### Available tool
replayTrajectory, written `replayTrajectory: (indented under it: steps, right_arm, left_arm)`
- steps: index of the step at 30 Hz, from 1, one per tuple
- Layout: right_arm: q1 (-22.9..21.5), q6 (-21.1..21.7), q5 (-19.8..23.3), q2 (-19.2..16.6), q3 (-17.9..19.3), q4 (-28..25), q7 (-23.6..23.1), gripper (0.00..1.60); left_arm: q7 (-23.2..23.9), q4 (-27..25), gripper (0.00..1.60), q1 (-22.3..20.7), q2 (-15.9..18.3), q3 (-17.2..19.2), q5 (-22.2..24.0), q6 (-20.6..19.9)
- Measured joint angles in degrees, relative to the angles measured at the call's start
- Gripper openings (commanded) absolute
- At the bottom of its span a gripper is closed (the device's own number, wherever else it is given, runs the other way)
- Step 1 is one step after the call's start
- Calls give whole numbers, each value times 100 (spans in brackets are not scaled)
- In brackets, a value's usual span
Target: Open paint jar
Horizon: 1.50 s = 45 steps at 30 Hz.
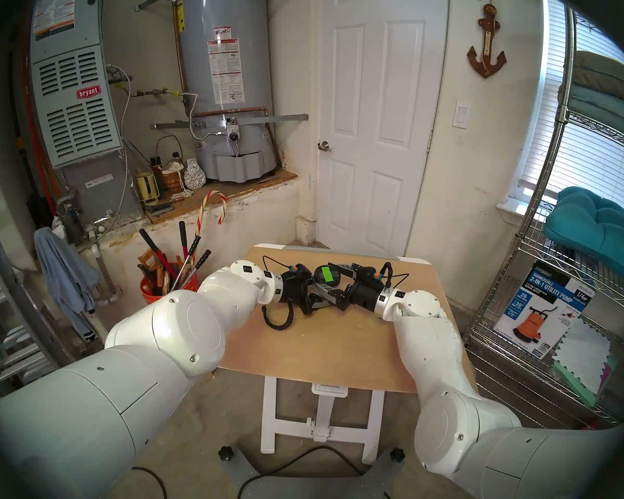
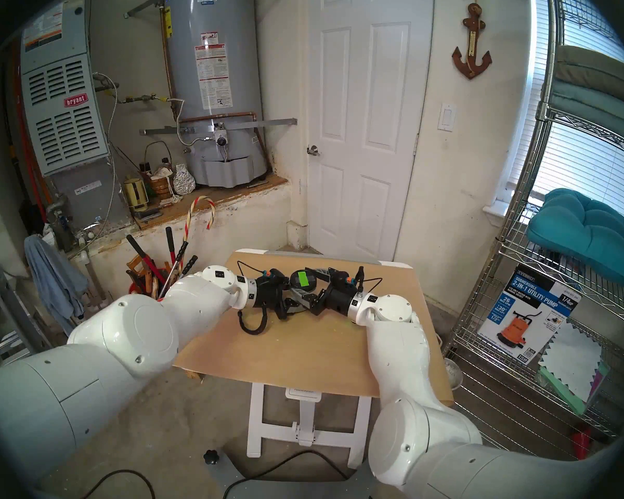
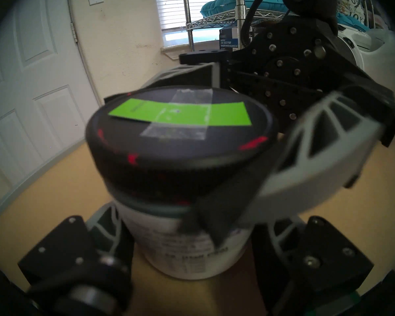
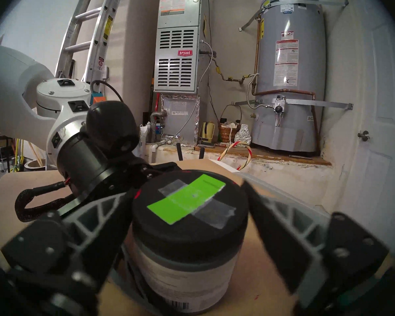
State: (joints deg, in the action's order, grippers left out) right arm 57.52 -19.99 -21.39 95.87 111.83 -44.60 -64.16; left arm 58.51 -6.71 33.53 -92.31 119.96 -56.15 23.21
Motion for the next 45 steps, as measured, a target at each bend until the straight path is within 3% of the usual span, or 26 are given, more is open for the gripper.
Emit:
replayTrajectory:
  steps: [1, 5, 18, 45]
  right_arm:
    - [6, 8, 0, 3, 0, -13, -1, 9]
    - [31, 61, -13, 10, -8, -78, -5, 0]
    - [-156, 155, -68, -179, -151, 66, -356, 0]
    - [-1264, 253, -144, -626, -412, 1669, -1068, 0]
  left_arm:
    - [0, 1, 0, 0, 1, 0, 0, -2]
    - [6, 5, 0, 0, 3, 1, 7, -5]
    - [128, 59, 0, -26, 33, -4, 31, -6]
    - [369, 98, 0, -23, 144, 0, 111, 70]
